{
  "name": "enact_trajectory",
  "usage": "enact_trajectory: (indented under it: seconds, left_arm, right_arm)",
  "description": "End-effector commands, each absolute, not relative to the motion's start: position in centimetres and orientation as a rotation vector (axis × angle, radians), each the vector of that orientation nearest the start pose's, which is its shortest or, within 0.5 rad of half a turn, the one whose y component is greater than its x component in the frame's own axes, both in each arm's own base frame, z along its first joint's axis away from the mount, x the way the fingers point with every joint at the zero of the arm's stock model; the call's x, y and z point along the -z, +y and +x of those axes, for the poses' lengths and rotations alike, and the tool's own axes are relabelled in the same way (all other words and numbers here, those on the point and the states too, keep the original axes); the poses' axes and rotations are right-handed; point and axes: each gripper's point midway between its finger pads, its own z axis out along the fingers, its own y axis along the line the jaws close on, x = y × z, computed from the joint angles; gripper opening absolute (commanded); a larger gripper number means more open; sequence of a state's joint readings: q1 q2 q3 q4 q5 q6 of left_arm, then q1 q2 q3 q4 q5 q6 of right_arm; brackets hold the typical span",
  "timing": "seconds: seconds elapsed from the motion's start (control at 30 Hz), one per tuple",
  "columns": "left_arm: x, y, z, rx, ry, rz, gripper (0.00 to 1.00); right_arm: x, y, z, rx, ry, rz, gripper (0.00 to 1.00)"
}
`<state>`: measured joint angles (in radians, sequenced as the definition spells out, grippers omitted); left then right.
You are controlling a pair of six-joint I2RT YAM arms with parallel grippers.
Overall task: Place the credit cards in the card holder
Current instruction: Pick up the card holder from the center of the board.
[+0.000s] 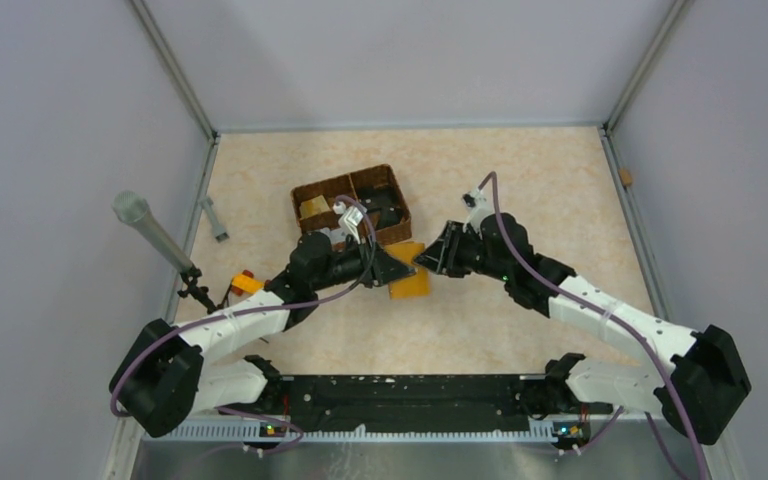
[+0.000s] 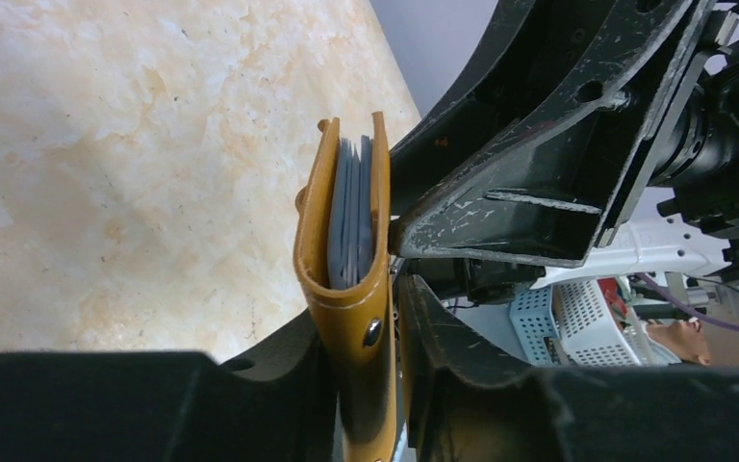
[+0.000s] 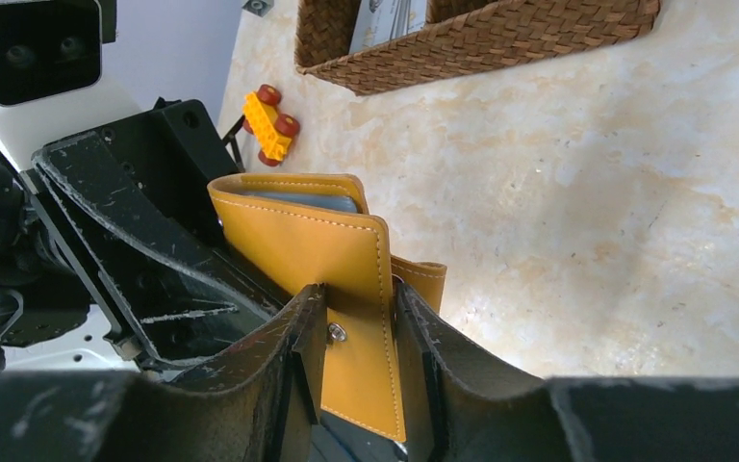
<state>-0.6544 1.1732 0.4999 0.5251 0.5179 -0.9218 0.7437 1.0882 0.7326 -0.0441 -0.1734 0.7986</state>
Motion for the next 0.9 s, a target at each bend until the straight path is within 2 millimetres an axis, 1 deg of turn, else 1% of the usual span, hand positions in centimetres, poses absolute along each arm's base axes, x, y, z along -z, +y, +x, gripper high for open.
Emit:
enact_trajectory:
  seconds: [0.0, 0.13, 0.37, 0.47, 0.53, 0.57, 0.63, 0.7, 0.77, 0.8, 0.87]
  left_arm:
    - [-21.8, -31.1, 20.7, 1.586, 1.885, 0.253, 0.34]
    - [-21.5, -31.5, 20.6, 1.608, 1.908, 0.265, 0.36]
    - [-21.6, -32.0, 20.3, 1.65, 1.907, 0.297, 0.37]
    - [-21.6, -32.0, 19.9, 1.664, 1.905, 0.325, 0.33]
    - [-21.5, -32.0, 19.5, 1.668, 1.906, 0.35, 0.26]
    - [-21.4, -31.9, 19.4, 1.667, 1.906, 0.359, 0.22]
    - [-21.0, -31.7, 19.2, 1.657, 1.913, 0.374, 0.12]
    - [-20.7, -31.3, 19.0, 1.648, 1.931, 0.382, 0.04]
    - [-20.6, -30.9, 18.9, 1.646, 1.937, 0.407, 0.01]
    - [-20.7, -30.7, 18.7, 1.651, 1.934, 0.428, 0.01]
    - [-21.3, -30.1, 18.5, 1.663, 1.911, 0.471, 0.02]
  right_arm:
    - [-21.0, 30.3, 22.2, -1.22, 2.117, -0.046, 0.31]
    - [-20.6, 30.9, 22.4, -1.21, 2.14, -0.006, 0.27]
    - [-20.2, 32.1, 22.5, -1.211, 2.159, 0.005, 0.27]
    - [-20.2, 32.0, 22.7, -1.193, 2.157, 0.017, 0.27]
    - [-20.4, 31.5, 23.0, -1.155, 2.153, 0.029, 0.28]
    - [-20.4, 31.1, 23.1, -1.127, 2.159, 0.033, 0.29]
    - [-21.1, 30.3, 23.5, -1.061, 2.149, 0.026, 0.33]
    - [-22.0, 29.1, 24.2, -0.987, 2.127, 0.023, 0.41]
    - [-22.8, 27.9, 24.7, -0.955, 2.105, 0.019, 0.48]
    - [-23.4, 27.3, 24.8, -0.955, 2.082, 0.012, 0.51]
    - [-24.1, 26.2, 24.8, -0.961, 2.044, -0.016, 0.58]
